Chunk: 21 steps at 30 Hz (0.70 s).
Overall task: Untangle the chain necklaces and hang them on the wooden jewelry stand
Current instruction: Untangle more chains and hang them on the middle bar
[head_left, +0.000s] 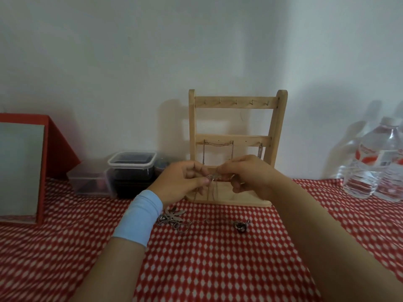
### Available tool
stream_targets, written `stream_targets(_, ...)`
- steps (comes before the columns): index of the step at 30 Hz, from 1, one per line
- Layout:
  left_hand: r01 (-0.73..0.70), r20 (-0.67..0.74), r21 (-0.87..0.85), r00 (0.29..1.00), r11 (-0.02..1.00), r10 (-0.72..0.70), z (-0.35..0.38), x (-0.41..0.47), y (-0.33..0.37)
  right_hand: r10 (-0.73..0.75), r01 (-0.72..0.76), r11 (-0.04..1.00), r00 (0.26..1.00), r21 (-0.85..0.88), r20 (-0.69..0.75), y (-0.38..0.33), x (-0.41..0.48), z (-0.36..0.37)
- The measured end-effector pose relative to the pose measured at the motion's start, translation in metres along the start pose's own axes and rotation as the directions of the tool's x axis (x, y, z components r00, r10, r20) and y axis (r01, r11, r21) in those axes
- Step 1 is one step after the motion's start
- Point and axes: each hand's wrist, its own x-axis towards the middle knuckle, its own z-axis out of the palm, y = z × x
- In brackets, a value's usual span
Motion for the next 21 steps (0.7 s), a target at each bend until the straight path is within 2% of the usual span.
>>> stream_targets(3, -0.037, -0.040, 0.119, 0.998, 0.992, 0.042, -0.005, -0.001, 0.002, 0.072, -0.078, 0.993, 0.995, 0.084, 0.075, 0.000, 0.000, -0.004)
stream_targets(6, -0.072, -0.078, 0.181, 0.993, 0.981, 0.087, -0.003, 0.000, 0.008, 0.120, -0.135, 0.988, 0.976, 0.074, 0.181, -0.001, -0.002, -0.004)
stream_targets(10, -0.127, -0.057, 0.113, 0.989, 0.985, 0.134, 0.004, -0.003, 0.023, 0.150, -0.186, 0.974, 0.957, 0.126, 0.248, -0.003, -0.002, -0.003)
stream_targets(15, -0.079, -0.187, 0.150, 0.977, 0.986, 0.107, 0.010, -0.001, 0.022, 0.175, -0.210, 0.969, 0.955, 0.132, 0.238, 0.000, 0.001, -0.002)
stream_targets(19, -0.066, -0.196, 0.215, 0.974, 0.974, 0.110, 0.009, -0.001, 0.019, 0.198, -0.227, 0.963, 0.962, 0.144, 0.187, 0.003, 0.004, 0.001)
stream_targets(21, -0.080, -0.185, 0.274, 0.974, 0.958, 0.134, 0.010, -0.002, 0.018, 0.168, -0.182, 0.979, 0.975, 0.090, 0.147, 0.003, 0.003, 0.004)
